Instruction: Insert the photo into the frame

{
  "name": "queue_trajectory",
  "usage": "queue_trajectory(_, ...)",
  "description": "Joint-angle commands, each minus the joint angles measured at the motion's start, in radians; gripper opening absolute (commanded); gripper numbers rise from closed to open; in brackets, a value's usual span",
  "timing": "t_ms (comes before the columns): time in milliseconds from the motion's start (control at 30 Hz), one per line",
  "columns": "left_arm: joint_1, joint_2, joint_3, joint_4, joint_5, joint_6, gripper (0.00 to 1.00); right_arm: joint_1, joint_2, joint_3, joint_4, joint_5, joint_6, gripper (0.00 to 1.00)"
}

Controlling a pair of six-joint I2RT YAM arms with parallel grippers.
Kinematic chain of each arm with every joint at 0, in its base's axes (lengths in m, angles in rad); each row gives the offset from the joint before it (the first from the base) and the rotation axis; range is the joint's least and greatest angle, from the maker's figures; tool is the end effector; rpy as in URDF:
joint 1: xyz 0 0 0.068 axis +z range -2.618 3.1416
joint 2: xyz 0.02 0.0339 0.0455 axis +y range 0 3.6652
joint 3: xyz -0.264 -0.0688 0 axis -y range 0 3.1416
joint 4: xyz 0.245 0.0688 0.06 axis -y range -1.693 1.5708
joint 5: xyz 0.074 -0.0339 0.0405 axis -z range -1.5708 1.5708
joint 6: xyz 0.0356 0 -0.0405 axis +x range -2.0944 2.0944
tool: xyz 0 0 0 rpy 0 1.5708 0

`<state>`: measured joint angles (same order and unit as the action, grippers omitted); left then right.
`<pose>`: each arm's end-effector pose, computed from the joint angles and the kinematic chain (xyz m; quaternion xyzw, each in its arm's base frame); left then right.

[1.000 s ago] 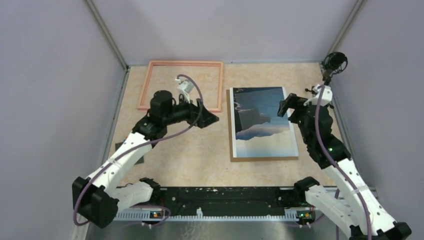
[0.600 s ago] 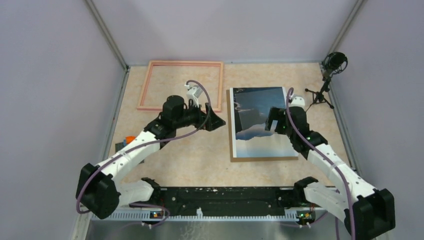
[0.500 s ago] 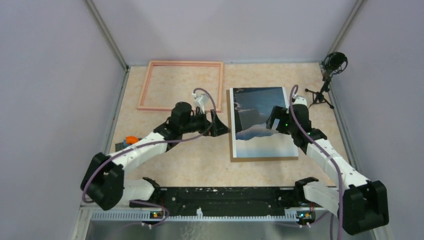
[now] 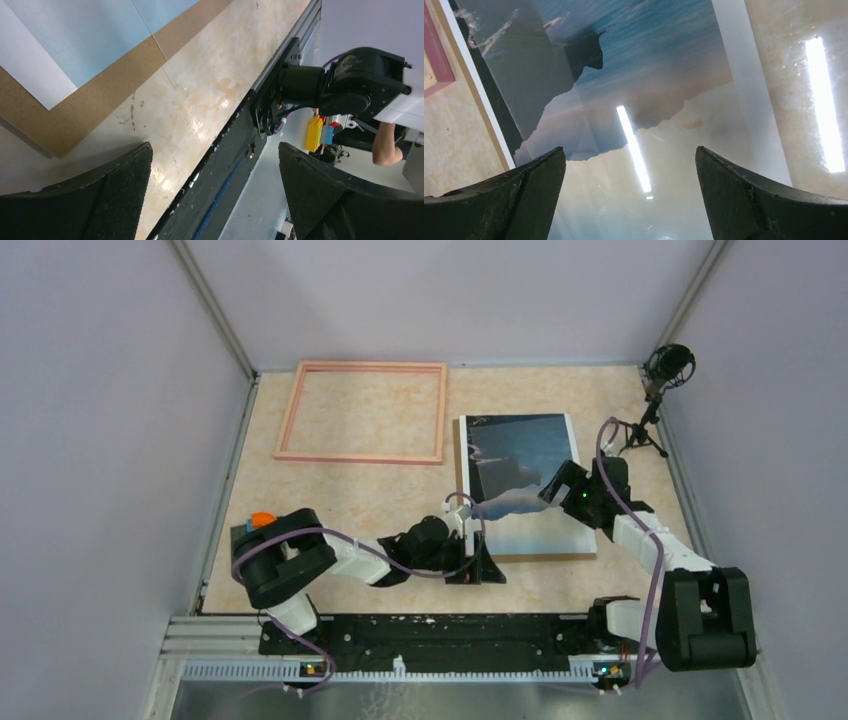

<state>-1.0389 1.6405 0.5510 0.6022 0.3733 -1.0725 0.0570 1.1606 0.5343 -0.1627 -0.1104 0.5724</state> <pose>0.1408 -0.2648 0.1373 0.0815 0.8434 -0.5193 0.1112 0.2249 0.0168 0.1830 0.2149 0.8980 0.1663 0.3460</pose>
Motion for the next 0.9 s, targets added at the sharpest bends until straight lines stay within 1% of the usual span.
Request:
queue_trajectory(0,-0.041,0.053,0.001,0.171,-0.162,-0.085,0.98,-0.006,0.041,-0.005,0.063,-0.035,0.034,0.99)
queue_trajectory(167,-0.078,0.153,0.006,0.239,-0.237,-0.124,0.98,-0.006,0.031,-0.037,0.084,0.002,0.046,0.99)
queue_trajectory(267,-0.093,0.199,-0.002,0.291,-0.265,-0.147,0.93,-0.006,0.011,-0.069,0.116,0.01,0.066,0.99)
queue_trajectory(433,-0.11,0.226,0.007,0.292,-0.312,-0.124,0.92,-0.006,0.03,-0.089,0.139,-0.002,0.07,0.99)
queue_trajectory(600,-0.109,0.237,-0.018,0.364,-0.333,-0.138,0.87,-0.006,0.043,-0.101,0.155,-0.024,0.067,0.99)
queue_trajectory(867,-0.101,0.244,0.021,0.353,-0.335,-0.148,0.84,-0.006,0.028,-0.124,0.155,-0.038,0.072,0.99)
